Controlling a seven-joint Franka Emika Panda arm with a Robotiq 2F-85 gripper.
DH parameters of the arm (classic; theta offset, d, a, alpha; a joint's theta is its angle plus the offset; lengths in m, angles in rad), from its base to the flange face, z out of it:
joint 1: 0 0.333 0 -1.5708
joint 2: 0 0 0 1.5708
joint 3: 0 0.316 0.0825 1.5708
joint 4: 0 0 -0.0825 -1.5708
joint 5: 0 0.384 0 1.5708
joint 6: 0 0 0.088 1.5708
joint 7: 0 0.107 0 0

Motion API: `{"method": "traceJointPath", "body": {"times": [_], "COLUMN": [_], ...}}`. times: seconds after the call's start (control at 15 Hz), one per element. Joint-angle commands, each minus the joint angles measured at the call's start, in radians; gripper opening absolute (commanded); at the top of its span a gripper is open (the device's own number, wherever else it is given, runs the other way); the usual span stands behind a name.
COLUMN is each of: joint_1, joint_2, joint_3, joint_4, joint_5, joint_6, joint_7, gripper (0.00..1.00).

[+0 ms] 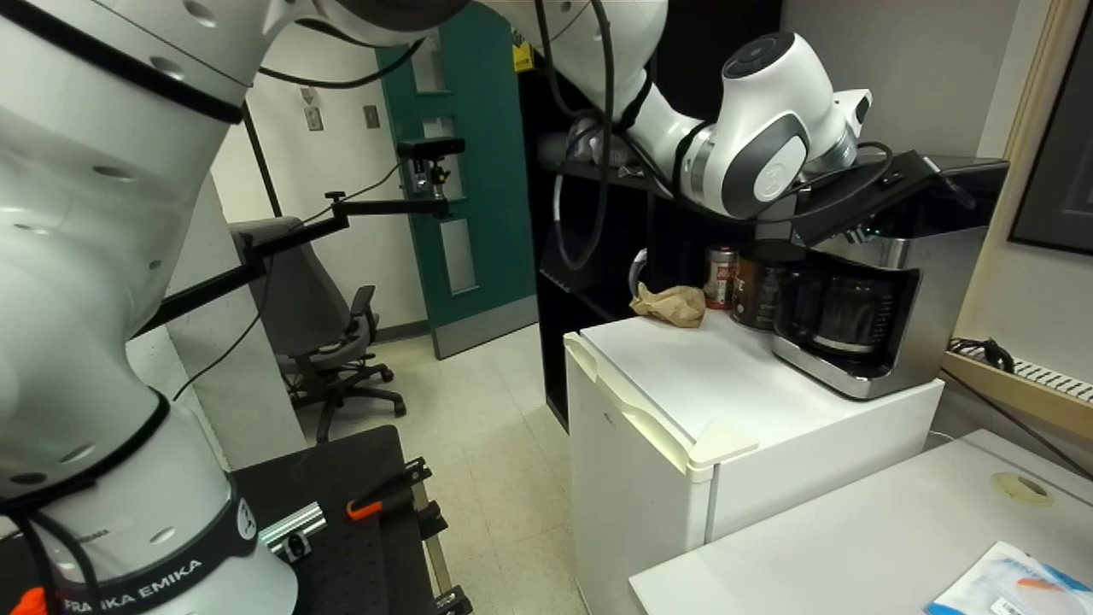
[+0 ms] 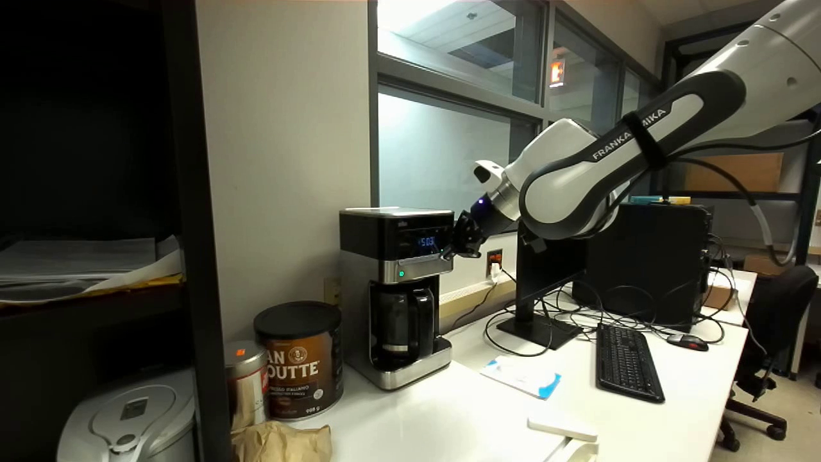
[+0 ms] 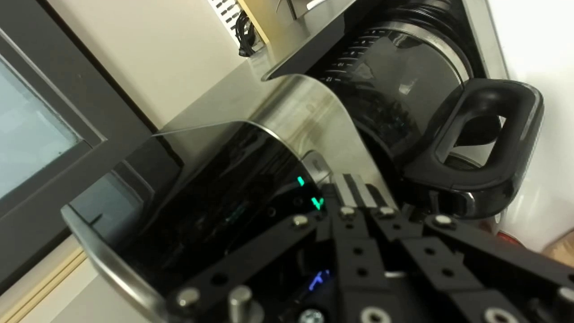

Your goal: Press a button on the right side of the coffee machine

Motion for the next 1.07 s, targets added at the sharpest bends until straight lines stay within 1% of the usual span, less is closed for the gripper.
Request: {"method": "traceJointPath", "body": {"times": [0.0, 0.07, 0.47, 0.53, 0.6, 0.67, 0.87, 1.0], "joint_1": [0.0, -0.009, -0.074, -0.072, -0.082, -0.079, -0.088, -0.111], "joint_2": [0.035, 0.021, -0.134, -0.163, -0.189, -0.218, -0.303, -0.351], "joint_3": [0.012, 0.024, 0.133, 0.13, 0.143, 0.138, 0.144, 0.169], "joint_4": [0.051, 0.033, -0.171, -0.205, -0.24, -0.275, -0.38, -0.446], "joint_5": [-0.004, -0.002, 0.002, 0.001, 0.002, 0.0, 0.005, 0.012], "joint_6": [0.004, 0.008, 0.014, 0.011, 0.011, 0.009, -0.025, -0.044], "joint_7": [-0.011, -0.017, -0.051, -0.042, -0.045, -0.038, -0.035, -0.049], "gripper": [0.0, 0.0, 0.0, 0.0, 0.0, 0.0, 0.0, 0.0]}}
